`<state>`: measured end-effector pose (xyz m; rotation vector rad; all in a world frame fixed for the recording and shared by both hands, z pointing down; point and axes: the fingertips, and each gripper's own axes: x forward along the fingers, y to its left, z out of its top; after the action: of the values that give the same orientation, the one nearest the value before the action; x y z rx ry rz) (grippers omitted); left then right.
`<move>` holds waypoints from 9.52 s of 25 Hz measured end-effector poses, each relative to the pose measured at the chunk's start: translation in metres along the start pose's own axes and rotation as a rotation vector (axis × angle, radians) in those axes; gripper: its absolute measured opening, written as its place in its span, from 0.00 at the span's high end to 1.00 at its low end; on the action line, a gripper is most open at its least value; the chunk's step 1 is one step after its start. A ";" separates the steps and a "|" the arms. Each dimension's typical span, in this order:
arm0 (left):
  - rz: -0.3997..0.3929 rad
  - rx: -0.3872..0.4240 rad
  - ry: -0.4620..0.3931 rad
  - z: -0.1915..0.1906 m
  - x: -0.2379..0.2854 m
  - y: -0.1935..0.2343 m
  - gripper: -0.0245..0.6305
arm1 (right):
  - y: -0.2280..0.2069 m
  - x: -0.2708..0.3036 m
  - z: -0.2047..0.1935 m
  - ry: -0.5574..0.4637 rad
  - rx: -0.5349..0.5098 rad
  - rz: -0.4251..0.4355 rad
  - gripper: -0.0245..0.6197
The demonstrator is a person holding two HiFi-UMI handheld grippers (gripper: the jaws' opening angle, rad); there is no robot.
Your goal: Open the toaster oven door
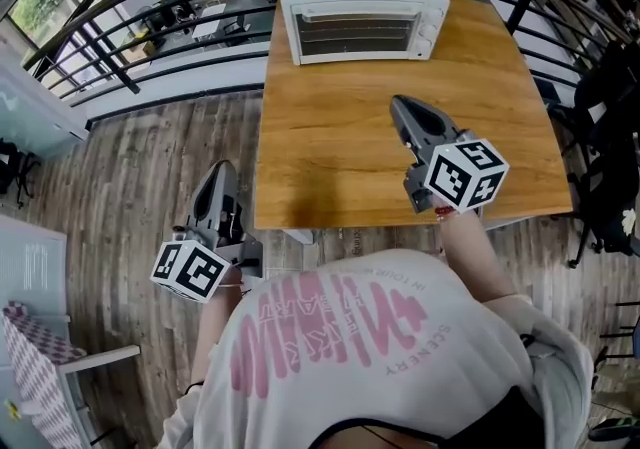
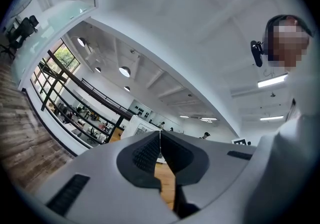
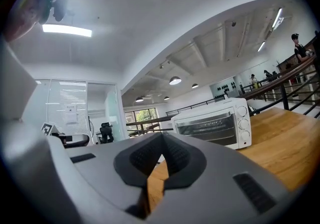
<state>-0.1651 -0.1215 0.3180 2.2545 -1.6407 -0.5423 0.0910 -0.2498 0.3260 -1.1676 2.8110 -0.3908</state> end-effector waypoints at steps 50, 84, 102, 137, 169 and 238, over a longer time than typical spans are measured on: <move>0.317 0.006 -0.105 0.026 -0.064 0.077 0.93 | -0.115 0.215 0.027 0.453 -0.618 -0.032 0.95; 0.440 0.015 -0.143 0.037 -0.108 0.092 0.93 | -0.124 0.273 0.010 0.484 -0.699 0.006 0.71; 0.390 0.010 -0.126 0.031 -0.088 0.085 0.93 | -0.123 0.268 0.000 0.409 -0.621 -0.049 0.68; 0.166 -0.028 0.006 0.051 -0.025 0.119 0.93 | -0.103 0.243 -0.016 0.421 -0.593 -0.179 0.67; -0.035 -0.055 0.073 0.072 0.010 0.175 0.93 | -0.099 0.203 -0.050 0.397 -0.616 -0.250 0.65; 0.018 -0.080 0.079 0.038 0.055 0.113 0.93 | -0.067 0.157 -0.114 0.250 -0.580 -0.173 0.62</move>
<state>-0.2630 -0.2091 0.3287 2.1729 -1.5715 -0.4990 0.0069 -0.3822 0.4584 -1.5612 3.1587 0.3269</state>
